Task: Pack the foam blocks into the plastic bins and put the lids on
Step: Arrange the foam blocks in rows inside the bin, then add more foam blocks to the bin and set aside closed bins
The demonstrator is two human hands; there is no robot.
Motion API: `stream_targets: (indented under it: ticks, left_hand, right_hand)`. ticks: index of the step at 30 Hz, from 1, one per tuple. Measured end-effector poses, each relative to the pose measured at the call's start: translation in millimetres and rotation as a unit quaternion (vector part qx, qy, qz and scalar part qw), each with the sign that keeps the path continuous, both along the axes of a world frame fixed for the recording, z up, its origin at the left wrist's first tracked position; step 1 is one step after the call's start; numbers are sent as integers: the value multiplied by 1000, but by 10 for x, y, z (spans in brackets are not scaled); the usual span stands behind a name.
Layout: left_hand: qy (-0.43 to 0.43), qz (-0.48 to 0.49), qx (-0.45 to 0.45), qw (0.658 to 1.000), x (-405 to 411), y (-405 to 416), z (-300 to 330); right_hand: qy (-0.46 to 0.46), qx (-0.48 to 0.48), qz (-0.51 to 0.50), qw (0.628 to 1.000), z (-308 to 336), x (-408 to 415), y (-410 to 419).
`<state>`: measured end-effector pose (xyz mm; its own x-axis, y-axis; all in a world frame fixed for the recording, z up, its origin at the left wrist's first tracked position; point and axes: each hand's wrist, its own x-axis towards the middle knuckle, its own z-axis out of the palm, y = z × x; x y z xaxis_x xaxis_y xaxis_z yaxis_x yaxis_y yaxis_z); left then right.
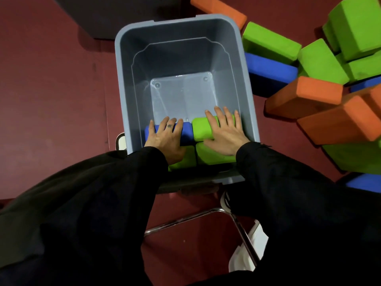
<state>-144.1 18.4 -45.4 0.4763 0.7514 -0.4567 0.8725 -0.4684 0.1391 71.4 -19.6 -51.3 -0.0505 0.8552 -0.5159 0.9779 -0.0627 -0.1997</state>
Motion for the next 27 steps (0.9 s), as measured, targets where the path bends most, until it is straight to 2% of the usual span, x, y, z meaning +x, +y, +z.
stream_targets:
  ticks: [3,7,13,18,23,27]
  left_hand:
    - [-29,6,6,1000,-2,-15,-51]
    - [8,-22,31,999,-40,-131,-182]
    - [-34,-46,48,997,144,-28,9]
    - [-50,-73,51,995,463,-42,351]
    - [-101,-103,81,986,1030,-33,781]
    - [-127,-150,91,976,1624,-76,1000]
  right_hand:
    - [-18,49,-17,998,-117,-61,-160]
    - [-64,109,-1,992,-211,-199,-361]
    - [28,23,-2,999,90,-8,-65]
    - [51,41,-24,998,597,244,17]
    - [37,61,-61,996,1206,915,-3]
    - [18,62,-139,988,1482,1694,-286]
